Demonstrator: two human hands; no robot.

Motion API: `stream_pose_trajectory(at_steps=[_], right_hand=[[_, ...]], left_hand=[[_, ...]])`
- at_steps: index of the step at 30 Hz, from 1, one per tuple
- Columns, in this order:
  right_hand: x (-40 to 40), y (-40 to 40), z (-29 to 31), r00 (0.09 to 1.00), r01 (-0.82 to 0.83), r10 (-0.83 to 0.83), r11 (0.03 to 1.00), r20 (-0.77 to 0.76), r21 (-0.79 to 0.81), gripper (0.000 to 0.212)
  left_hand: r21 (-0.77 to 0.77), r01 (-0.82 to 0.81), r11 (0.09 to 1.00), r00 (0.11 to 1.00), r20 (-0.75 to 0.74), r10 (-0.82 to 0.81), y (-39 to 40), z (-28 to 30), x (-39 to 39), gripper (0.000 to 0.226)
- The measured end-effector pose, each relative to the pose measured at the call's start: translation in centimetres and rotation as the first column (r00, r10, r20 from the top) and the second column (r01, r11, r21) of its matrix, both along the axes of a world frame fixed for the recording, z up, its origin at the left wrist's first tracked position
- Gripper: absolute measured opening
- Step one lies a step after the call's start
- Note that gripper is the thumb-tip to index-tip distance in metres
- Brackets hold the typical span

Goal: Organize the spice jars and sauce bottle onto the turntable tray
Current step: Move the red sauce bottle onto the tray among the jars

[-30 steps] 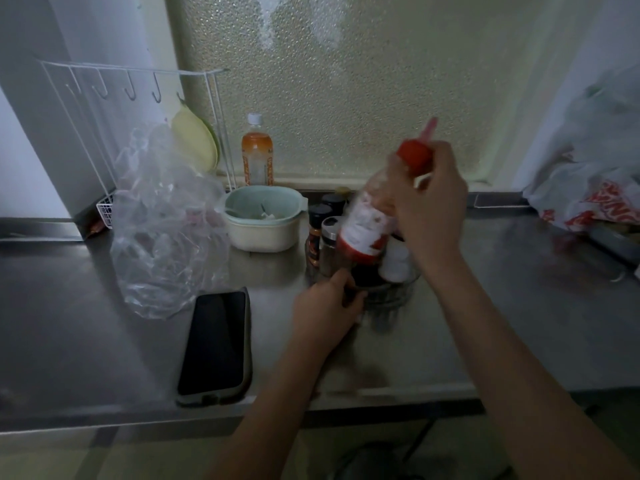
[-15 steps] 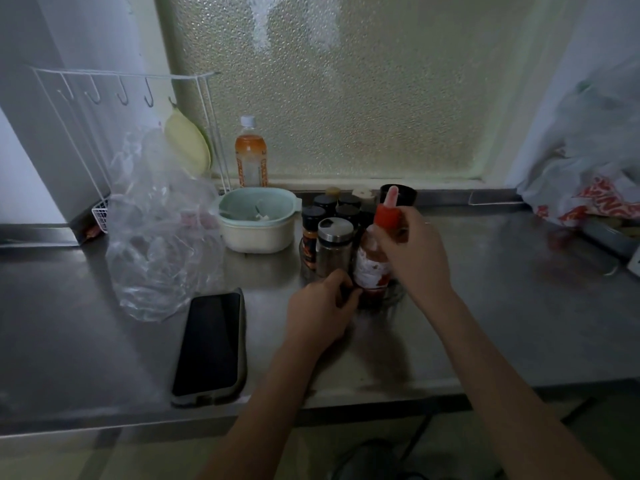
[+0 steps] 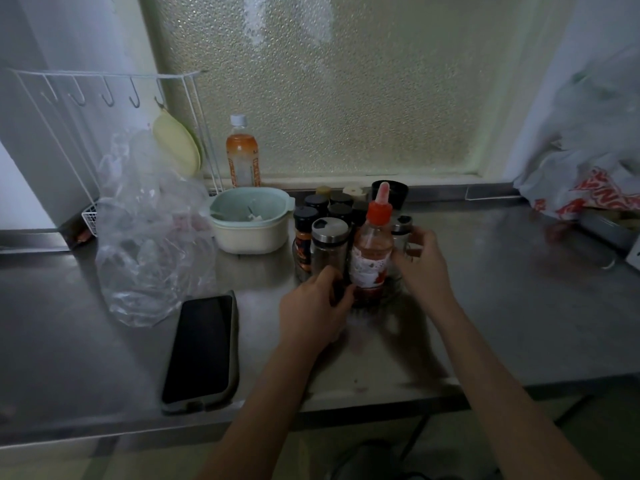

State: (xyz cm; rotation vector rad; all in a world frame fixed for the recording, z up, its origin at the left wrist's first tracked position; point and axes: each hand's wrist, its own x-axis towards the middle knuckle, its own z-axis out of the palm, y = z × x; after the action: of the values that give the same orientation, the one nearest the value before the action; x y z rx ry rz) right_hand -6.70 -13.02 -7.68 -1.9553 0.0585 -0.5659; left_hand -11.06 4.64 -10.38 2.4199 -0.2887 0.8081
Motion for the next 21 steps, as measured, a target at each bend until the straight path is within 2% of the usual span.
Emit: stream_pose_trajectory(at_steps=[4, 7, 11, 16, 21], right_hand=[[0.4, -0.2, -0.5, 1.000, -0.019, 0.018, 0.999, 0.007, 0.037, 0.056], [0.7, -0.7, -0.7, 0.999, -0.049, 0.050, 0.997, -0.016, 0.053, 0.055], [1.3, -1.1, -0.9, 0.991, -0.111, 0.112, 0.994, -0.073, 0.015, 0.052], [1.2, -1.4, -1.2, 0.984, -0.161, 0.162, 0.987, -0.072, 0.024, 0.048], [1.1, -1.4, -1.6, 0.982, -0.190, 0.189, 0.981, -0.026, -0.030, 0.045]], left_hand=[[-0.040, 0.027, 0.999, 1.000, -0.002, -0.027, -0.9, 0.3, -0.2, 0.026], [-0.133, 0.038, 0.990, 0.999, -0.024, -0.042, -2.9, 0.8, -0.1, 0.045], [-0.227, -0.031, 0.974, 0.995, -0.100, 0.008, -4.7, 0.7, 0.4, 0.064], [-0.324, -0.128, 0.937, 0.985, -0.149, 0.083, -5.5, 1.3, 0.9, 0.049], [-0.215, -0.234, 0.948, 0.960, -0.206, 0.190, -4.8, 1.8, 1.8, 0.050]])
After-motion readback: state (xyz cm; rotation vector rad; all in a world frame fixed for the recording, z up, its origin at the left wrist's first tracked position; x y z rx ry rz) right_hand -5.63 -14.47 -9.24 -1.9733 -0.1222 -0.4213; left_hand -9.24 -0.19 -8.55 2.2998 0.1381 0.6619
